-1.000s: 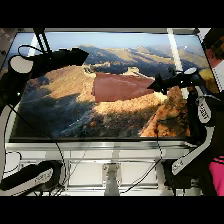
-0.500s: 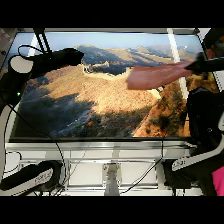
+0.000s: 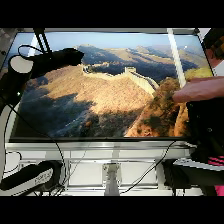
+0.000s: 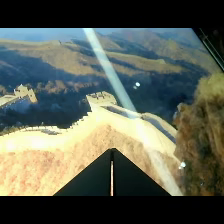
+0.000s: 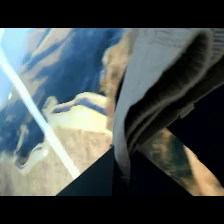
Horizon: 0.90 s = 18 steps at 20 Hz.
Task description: Fold the clothes and pants, and hang the long-sleeved shirts on hangers.
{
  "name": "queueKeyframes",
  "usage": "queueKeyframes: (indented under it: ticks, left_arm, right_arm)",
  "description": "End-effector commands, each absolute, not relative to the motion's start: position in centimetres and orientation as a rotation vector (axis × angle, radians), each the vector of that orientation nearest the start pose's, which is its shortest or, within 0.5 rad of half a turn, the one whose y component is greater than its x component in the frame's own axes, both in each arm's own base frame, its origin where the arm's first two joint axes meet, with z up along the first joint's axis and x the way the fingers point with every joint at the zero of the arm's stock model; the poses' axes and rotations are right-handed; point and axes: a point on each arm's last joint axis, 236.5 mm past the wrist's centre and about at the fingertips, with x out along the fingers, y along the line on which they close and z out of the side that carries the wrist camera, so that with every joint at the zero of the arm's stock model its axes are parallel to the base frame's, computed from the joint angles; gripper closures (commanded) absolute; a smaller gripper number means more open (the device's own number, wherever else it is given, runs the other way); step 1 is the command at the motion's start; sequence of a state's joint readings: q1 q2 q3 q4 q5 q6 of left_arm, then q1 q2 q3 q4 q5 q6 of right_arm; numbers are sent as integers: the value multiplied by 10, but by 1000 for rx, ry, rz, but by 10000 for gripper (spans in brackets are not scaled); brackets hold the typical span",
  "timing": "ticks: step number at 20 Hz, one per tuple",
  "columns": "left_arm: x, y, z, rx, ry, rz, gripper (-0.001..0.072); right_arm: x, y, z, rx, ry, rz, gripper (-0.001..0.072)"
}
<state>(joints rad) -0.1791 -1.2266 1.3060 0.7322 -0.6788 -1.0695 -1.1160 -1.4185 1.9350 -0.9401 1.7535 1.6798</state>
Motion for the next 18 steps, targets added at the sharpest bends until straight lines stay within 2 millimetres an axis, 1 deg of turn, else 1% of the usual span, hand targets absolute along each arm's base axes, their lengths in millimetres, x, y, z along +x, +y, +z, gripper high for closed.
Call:
queueKeyframes:
  ticks: [1, 4, 5, 6, 7, 9, 10, 12, 13, 15, 16, 17, 18]
  left_arm:
    - [465, -196, 209, -266, 485, -608, 697]
    - [465, -196, 209, -266, 485, -609, 697]
    - [465, -196, 209, -266, 485, -608, 697]
    - [465, -196, 209, -267, 485, -608, 697]
    - [465, -196, 209, -266, 485, -609, 697]
    - [465, -196, 209, -266, 485, -609, 697]
    - [465, -196, 209, -266, 485, -608, 696]
    - [465, -196, 209, -266, 485, -609, 696]
    - [465, -196, 209, -265, 485, -609, 696]
    - [465, -196, 209, -265, 485, -609, 689]
    - [465, -196, 209, -265, 485, -609, 687]
    - [466, -193, 209, -265, 484, -603, 687]
    - [467, -188, 210, -264, 480, -594, 688]
  right_arm:
    - [193, -298, 229, 976, 843, -702, 694]
    - [118, -323, 232, 916, 845, -948, 694]
    - [97, -328, 231, 906, 857, -1012, 694]
    - [82, -331, 228, 949, 842, -1058, 694]
    - [75, -332, 224, 996, 823, -1079, 693]
    - [72, -331, 214, 1031, 835, -1077, 689]
    - [72, -332, 211, 1038, 840, -1075, 636]
    - [72, -332, 211, 1041, 840, -1079, 321]
    - [72, -332, 211, 1043, 839, -1079, 253]
    - [76, -331, 212, 1060, 821, -1070, 251]
    - [87, -330, 216, 1080, 784, -1033, 252]
    - [107, -328, 224, 1104, 723, -959, 273]
    - [139, -321, 240, 1111, 649, -810, 437]
